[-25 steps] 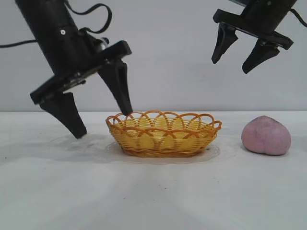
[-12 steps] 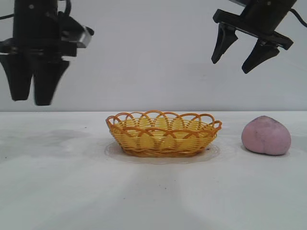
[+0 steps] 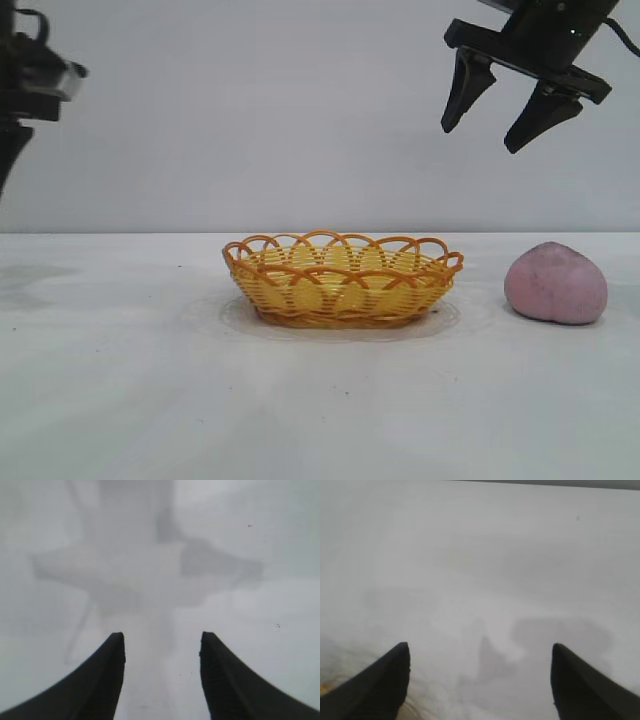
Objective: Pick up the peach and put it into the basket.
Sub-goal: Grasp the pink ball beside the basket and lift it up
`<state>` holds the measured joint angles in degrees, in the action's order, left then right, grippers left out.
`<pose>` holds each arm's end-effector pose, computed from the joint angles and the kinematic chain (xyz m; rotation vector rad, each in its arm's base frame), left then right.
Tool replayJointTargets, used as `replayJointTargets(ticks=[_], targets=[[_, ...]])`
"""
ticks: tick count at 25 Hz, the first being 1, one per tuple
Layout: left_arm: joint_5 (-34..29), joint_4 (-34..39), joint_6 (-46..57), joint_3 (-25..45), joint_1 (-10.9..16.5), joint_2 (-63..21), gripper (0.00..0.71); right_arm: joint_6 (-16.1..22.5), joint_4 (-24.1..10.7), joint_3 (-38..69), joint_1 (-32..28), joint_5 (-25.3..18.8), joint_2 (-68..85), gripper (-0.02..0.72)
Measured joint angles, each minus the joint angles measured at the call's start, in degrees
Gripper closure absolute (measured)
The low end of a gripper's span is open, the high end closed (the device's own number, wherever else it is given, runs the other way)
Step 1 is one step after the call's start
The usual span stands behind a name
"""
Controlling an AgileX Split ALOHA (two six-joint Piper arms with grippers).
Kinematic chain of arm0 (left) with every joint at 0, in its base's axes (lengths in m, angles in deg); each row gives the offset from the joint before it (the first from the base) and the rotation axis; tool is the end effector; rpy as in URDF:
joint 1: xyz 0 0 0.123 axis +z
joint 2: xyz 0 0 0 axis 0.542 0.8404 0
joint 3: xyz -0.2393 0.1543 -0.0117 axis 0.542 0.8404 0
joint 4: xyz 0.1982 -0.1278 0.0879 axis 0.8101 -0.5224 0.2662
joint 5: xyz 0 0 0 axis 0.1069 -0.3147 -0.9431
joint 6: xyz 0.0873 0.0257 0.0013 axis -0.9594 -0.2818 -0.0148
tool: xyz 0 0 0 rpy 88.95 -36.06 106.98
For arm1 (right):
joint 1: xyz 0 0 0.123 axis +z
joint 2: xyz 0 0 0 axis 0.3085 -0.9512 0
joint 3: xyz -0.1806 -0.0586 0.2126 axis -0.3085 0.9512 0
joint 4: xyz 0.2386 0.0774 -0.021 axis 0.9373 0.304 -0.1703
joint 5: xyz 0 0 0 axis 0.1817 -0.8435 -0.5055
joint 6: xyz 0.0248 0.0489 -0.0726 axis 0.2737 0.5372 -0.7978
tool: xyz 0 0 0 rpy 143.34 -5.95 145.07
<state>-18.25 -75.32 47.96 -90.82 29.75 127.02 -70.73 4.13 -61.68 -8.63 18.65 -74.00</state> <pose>0.4044 -0.0176 0.1981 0.3158 3.1208 0.0711 0.4312 0.1032 0.2208 -0.3229 2.4898 0.5248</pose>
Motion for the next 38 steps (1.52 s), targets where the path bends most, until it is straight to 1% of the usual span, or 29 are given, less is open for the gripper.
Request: replayJointTargets(ticks=[2, 5, 7, 11, 18, 28, 33, 38], targets=[[0.0, -1.2, 0.1, 0.9, 1.1, -1.8, 0.371, 0.0, 0.0, 0.0, 0.0, 0.0, 0.0, 0.186], [0.0, -1.8, 0.3, 3.7, 1.3, -6.3, 0.371, 0.0, 0.0, 0.0, 0.0, 0.0, 0.0, 0.186], [-0.1, -2.2, 0.4, 6.2, 1.3, -10.1, 0.371, 0.0, 0.0, 0.0, 0.0, 0.0, 0.0, 0.186], [0.3, -3.2, 1.1, 13.9, 1.3, -19.7, 0.371, 0.0, 0.0, 0.0, 0.0, 0.0, 0.0, 0.186], [4.6, -3.2, 1.4, 28.9, 1.3, -38.8, 0.371, 0.0, 0.0, 0.0, 0.0, -0.2, 0.0, 0.186], [5.1, -4.5, 1.6, 44.8, 1.3, -65.0, 0.371, 0.0, 0.0, 0.0, 0.0, -0.2, 0.0, 0.186], [4.1, -6.9, 1.6, 52.0, 1.3, -81.1, 0.371, 0.0, 0.0, 0.0, 0.0, -0.2, 0.0, 0.186], [-0.2, -7.8, 2.0, 56.6, 1.3, -97.5, 0.371, 0.0, 0.0, 0.0, 0.0, -0.2, 0.0, 0.186]])
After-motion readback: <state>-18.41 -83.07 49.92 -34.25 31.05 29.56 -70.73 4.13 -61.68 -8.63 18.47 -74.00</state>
